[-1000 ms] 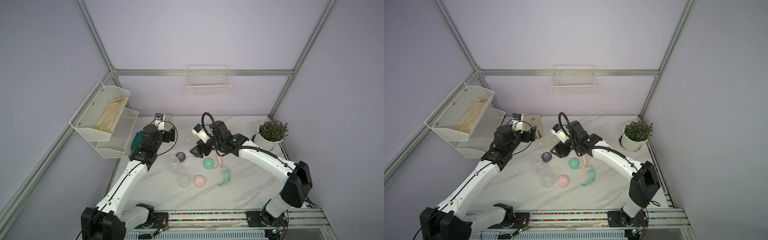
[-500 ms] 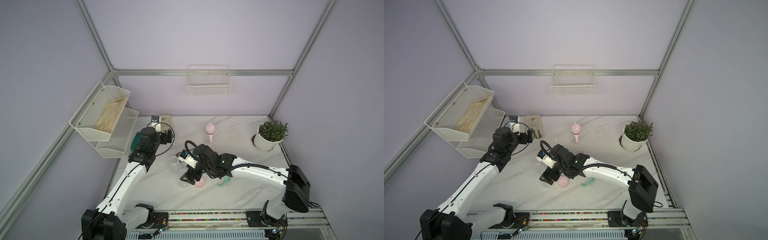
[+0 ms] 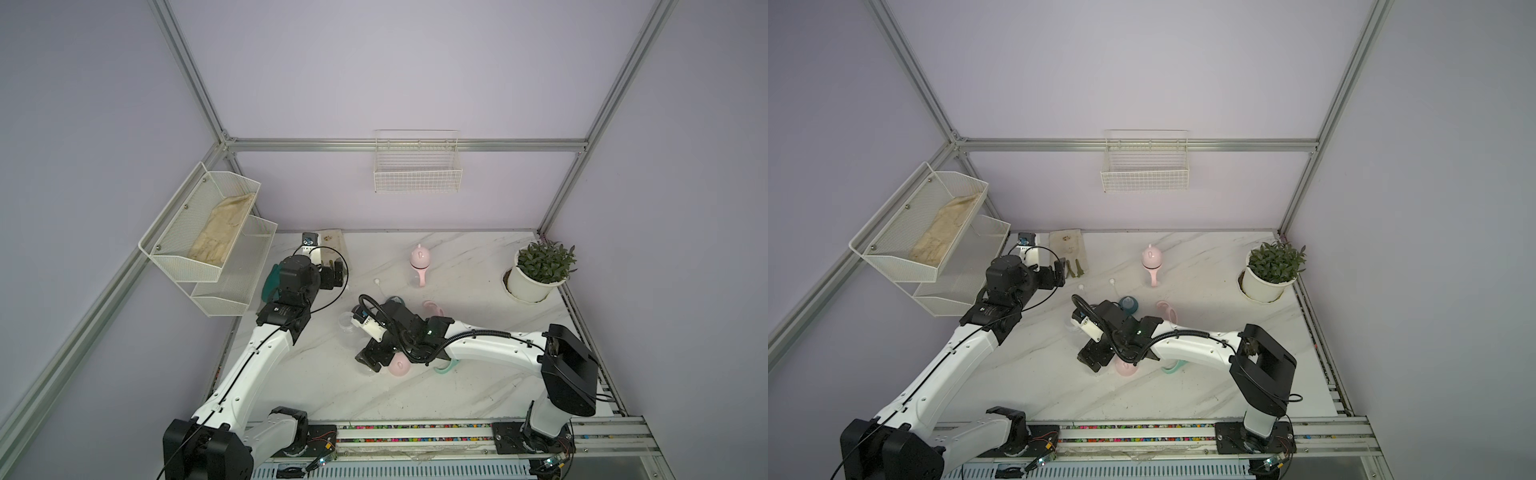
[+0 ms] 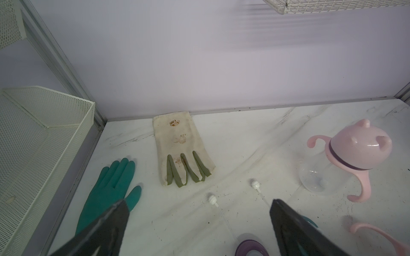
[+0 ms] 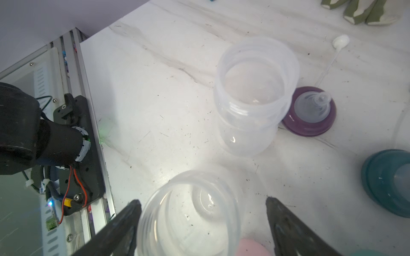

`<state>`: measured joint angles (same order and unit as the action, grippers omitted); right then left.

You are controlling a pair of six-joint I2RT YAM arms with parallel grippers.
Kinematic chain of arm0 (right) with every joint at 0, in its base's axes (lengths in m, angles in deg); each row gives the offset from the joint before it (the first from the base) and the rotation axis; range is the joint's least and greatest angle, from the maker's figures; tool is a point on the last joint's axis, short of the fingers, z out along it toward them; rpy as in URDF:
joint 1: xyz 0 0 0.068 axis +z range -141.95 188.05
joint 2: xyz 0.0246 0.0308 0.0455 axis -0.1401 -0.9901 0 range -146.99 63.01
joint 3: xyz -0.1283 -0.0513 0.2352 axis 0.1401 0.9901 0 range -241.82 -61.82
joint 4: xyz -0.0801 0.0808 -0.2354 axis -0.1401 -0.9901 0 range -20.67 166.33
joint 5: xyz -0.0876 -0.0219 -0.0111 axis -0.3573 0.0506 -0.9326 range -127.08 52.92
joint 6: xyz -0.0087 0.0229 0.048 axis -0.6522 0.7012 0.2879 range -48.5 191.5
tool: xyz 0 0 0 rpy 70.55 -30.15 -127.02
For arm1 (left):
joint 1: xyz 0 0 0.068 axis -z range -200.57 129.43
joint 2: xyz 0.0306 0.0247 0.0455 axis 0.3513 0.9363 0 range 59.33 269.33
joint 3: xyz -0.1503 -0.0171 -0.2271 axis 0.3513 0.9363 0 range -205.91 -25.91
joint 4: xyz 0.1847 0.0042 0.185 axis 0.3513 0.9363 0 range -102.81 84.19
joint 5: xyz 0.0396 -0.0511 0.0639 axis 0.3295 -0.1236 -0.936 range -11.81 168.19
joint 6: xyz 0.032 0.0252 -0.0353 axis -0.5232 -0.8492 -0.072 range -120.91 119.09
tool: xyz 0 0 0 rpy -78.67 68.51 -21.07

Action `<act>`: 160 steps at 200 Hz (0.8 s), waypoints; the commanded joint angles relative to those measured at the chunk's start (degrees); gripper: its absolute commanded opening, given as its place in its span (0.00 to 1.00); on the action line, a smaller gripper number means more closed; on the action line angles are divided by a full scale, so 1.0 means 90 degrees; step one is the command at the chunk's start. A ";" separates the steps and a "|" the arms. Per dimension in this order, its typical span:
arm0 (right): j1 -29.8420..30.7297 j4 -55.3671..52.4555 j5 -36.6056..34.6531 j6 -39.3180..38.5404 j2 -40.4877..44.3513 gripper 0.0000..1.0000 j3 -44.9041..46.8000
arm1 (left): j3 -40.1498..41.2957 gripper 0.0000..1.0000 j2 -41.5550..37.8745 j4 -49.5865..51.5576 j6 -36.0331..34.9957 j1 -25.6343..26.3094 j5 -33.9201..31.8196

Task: Assemble the baby bottles
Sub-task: Pick up the baby bottle from the center of the board.

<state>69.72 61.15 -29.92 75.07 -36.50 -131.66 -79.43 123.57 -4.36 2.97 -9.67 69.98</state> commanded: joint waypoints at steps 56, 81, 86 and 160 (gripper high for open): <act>0.0198 0.0263 -0.0258 0.0279 -0.0408 0.83 -0.0165 | 0.0214 1.00 -0.0156 -0.0178 -0.0014 -0.0057 -0.0099; 0.0199 0.0275 -0.0262 0.0388 -0.0448 0.68 -0.0162 | 0.0233 1.00 -0.0151 -0.0204 -0.0025 -0.0058 -0.0098; 0.0199 0.0267 -0.0257 0.0411 -0.0439 0.65 -0.0165 | 0.0231 1.00 -0.0147 -0.0208 -0.0022 -0.0058 -0.0087; -0.0014 -0.0052 0.0259 0.1001 0.0643 0.51 0.0068 | 0.0384 1.00 -0.0185 -0.0922 -0.0343 -0.0058 0.1777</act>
<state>70.92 62.22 -29.77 81.11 -37.22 -131.05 -78.31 123.53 -6.72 2.12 -9.80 75.12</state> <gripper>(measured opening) 0.613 0.997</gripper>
